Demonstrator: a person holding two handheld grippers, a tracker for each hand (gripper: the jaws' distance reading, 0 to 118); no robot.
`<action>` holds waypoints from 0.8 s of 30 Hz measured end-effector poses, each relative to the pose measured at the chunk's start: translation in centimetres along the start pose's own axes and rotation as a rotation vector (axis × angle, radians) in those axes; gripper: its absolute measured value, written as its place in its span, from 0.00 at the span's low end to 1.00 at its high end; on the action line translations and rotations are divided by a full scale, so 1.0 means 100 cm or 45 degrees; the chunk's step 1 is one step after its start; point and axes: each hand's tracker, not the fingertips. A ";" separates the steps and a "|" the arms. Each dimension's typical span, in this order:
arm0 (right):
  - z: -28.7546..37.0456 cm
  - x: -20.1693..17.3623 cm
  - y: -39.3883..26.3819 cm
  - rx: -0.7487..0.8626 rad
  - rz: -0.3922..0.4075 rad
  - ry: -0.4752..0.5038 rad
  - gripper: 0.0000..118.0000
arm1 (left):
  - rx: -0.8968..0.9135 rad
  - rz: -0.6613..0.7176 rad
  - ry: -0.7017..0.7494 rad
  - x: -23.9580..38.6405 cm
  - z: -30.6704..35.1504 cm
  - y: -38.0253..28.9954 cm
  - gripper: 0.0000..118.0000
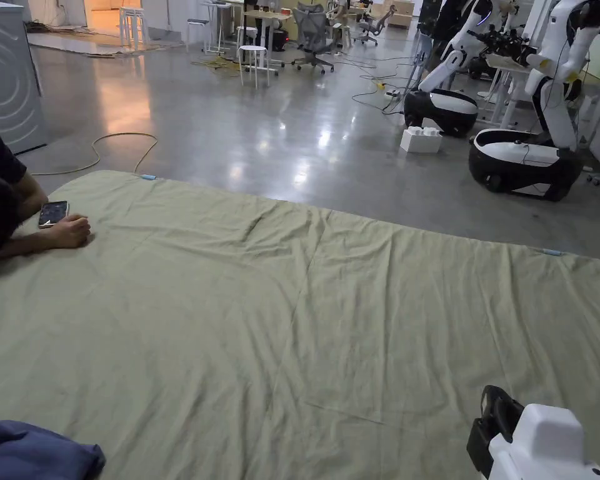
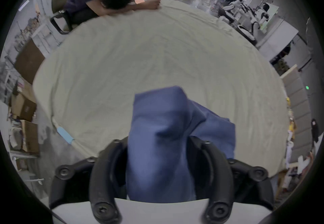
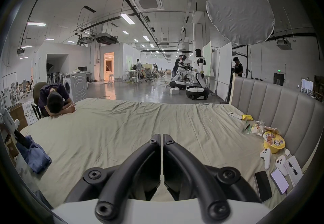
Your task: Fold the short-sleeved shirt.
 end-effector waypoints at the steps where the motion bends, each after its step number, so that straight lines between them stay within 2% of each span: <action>1: 0.000 0.000 0.000 -0.002 0.000 0.005 0.02 | 0.037 0.016 0.048 0.005 0.007 -0.004 0.55; 4: 0.002 0.000 -0.002 -0.006 -0.005 0.018 0.02 | 0.164 0.127 0.130 0.012 0.029 -0.006 0.55; 5: 0.002 0.001 -0.002 -0.005 -0.007 0.021 0.02 | 0.216 0.149 0.151 -0.012 0.014 0.008 0.55; 8: 0.003 0.001 -0.003 0.001 -0.011 0.018 0.02 | 0.376 0.099 0.175 -0.013 0.025 0.019 0.55; 12: 0.002 0.002 -0.004 -0.002 -0.032 0.019 0.02 | 0.530 0.031 -0.013 0.027 0.036 0.004 0.55; 14: 0.001 0.001 -0.004 -0.006 -0.037 0.019 0.02 | 0.568 -0.054 -0.106 0.088 0.055 -0.028 0.55; 19: -0.001 0.000 -0.002 0.001 -0.045 0.023 0.02 | 0.768 -0.277 -0.127 0.189 0.068 -0.071 0.55; 24: -0.001 -0.001 0.001 0.016 -0.035 0.020 0.02 | 0.922 -0.409 -0.177 0.269 0.077 -0.098 0.48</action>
